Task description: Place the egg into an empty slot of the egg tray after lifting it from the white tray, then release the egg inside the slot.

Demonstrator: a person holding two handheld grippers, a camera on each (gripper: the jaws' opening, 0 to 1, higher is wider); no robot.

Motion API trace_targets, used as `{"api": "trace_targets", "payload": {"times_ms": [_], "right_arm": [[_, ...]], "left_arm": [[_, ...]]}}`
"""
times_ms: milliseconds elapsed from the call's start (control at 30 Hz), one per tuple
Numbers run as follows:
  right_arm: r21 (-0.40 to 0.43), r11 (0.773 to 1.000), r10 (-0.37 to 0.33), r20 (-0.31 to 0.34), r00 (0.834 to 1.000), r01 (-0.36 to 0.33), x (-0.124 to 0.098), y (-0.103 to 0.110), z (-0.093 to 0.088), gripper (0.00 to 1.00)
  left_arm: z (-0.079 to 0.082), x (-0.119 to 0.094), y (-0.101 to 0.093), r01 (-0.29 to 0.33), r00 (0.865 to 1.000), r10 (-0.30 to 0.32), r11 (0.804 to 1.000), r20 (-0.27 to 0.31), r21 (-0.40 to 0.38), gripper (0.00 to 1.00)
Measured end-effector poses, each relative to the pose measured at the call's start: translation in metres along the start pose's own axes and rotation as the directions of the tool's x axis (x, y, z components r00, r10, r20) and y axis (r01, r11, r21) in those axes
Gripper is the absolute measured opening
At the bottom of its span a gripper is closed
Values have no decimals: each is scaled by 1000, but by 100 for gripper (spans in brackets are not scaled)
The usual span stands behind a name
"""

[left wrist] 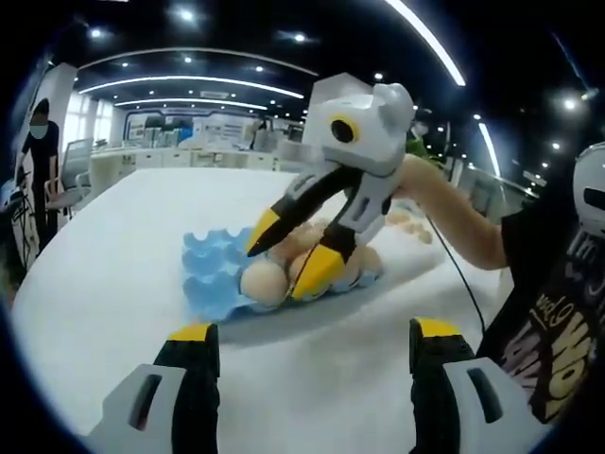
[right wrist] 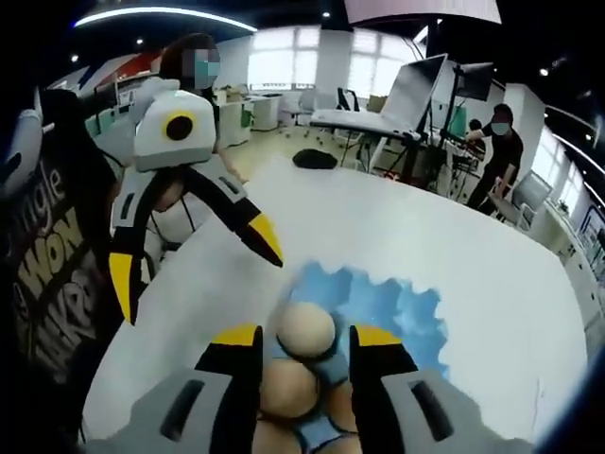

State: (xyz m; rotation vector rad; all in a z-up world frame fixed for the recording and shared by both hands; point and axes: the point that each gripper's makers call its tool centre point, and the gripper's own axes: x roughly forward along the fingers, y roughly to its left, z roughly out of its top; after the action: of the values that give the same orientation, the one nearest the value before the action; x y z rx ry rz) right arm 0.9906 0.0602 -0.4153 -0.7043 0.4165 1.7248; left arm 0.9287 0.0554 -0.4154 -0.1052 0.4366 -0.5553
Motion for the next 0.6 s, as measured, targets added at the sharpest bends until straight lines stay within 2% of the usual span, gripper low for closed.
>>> {"api": "trace_targets", "payload": {"times_ms": [600], "right_arm": [[38, 996, -76, 50, 996, 74, -35, -6, -13, 42]], "left_arm": [[3, 8, -7, 16, 1000, -16, 1000, -7, 20, 84]]}}
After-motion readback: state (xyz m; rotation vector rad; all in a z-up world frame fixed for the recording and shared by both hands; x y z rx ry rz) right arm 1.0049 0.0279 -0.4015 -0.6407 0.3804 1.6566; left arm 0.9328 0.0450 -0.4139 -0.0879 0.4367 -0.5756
